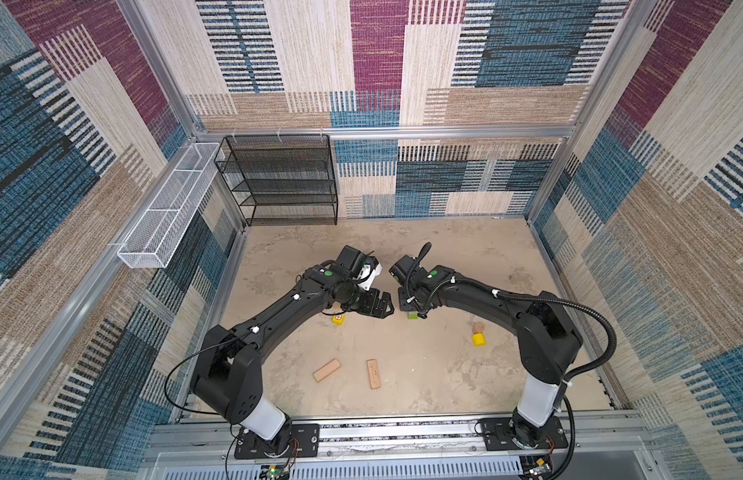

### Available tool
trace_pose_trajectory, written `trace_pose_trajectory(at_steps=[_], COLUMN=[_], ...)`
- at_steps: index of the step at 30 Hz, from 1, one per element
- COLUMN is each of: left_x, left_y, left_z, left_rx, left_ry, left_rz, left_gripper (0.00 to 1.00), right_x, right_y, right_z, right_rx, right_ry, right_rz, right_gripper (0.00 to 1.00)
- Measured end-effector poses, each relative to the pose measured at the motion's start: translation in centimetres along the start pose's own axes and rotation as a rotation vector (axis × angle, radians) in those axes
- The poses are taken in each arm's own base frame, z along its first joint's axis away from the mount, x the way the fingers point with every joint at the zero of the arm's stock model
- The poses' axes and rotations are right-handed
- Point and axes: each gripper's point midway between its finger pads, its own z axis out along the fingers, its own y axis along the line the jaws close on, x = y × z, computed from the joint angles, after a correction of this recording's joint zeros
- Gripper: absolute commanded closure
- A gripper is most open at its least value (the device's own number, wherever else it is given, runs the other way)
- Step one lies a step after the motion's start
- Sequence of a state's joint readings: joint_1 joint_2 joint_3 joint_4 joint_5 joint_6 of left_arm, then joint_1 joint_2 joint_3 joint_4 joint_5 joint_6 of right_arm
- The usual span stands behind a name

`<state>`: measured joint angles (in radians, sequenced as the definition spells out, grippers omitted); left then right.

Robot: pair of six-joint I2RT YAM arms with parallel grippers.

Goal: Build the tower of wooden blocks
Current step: 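Lower the upright wooden block onto the crosswise block with the right gripper, then open the right gripper to release the upright block on the stack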

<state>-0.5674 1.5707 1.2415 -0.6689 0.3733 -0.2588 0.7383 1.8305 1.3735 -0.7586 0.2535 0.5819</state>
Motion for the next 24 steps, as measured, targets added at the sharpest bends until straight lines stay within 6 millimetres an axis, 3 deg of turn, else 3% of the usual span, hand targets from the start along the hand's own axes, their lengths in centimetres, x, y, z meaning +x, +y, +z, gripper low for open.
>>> trace_pose_trajectory(at_steps=[3,15,21,24], left_x=[0.0,0.0,0.01,0.01], left_y=[-0.01,-0.01,0.0,-0.01], left_z=[-0.01,-0.01,0.0,-0.02], left_rx=[0.0,0.0,0.0,0.0], left_ry=[0.0,0.0,0.0,0.0], left_rz=[0.0,0.0,0.0,0.0], left_gripper=[0.04,0.04,0.04,0.04], right_x=[-0.02,-0.02,-0.02,-0.02], right_y=[-0.04,-0.17,-0.17,-0.15], right_z=[0.01,-0.01,-0.05,-0.11], right_rx=[0.0,-0.002,-0.003,-0.006], right_ry=[0.0,0.008,0.01,0.01], right_rz=[0.001,0.005,0.006,0.006], right_gripper=[0.6,0.6,0.4,0.4])
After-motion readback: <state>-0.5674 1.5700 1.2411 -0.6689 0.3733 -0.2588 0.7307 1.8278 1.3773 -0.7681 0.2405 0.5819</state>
